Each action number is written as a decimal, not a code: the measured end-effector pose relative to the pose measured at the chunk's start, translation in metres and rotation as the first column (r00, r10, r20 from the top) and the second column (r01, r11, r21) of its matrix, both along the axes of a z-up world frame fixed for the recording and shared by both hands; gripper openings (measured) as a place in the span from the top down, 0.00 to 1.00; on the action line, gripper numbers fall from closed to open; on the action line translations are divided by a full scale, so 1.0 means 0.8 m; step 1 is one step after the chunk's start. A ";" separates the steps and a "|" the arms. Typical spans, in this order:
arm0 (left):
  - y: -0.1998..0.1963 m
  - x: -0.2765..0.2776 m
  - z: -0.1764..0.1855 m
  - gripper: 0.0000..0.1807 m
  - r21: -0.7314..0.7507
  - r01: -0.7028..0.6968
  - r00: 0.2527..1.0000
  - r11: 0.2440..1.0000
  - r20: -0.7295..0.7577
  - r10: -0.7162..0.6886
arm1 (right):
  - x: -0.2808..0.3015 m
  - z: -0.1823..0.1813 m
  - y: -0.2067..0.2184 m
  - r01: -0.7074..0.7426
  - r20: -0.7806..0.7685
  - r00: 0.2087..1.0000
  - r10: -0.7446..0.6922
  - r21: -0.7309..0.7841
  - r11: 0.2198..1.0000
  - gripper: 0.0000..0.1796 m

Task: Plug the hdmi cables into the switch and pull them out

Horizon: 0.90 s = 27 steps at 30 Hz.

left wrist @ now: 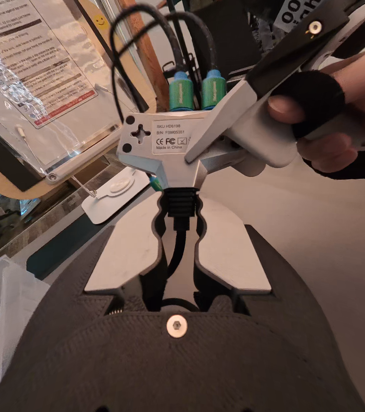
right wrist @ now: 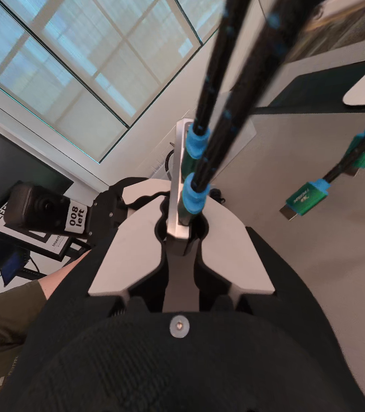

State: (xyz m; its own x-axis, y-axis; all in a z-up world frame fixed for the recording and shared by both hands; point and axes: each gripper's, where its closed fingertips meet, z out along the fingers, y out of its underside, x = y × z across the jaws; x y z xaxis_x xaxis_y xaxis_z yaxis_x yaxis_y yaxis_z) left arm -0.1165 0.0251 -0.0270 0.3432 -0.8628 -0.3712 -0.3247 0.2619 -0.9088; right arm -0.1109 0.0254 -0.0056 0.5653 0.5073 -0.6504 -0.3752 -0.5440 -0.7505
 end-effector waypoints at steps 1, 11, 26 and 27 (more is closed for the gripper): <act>-0.002 0.000 0.000 0.87 -0.014 -0.001 1.000 1.000 0.003 0.001 | 0.005 -0.002 0.002 0.016 0.014 1.000 -0.016 0.010 1.000 0.88; -0.037 -0.011 0.043 0.64 -0.073 0.113 0.967 0.991 0.239 -0.093 | 0.083 0.044 0.000 0.099 0.208 0.967 -0.149 0.233 0.967 0.88; -0.045 0.015 -0.019 0.64 -0.294 0.214 0.973 0.932 0.143 -0.178 | 0.259 0.190 -0.120 0.188 0.369 0.797 -0.479 0.602 0.776 0.87; -0.047 0.016 -0.022 0.64 -0.306 0.221 0.973 0.926 0.139 -0.187 | 0.277 0.192 -0.130 0.203 0.389 0.760 -0.521 0.619 0.759 0.88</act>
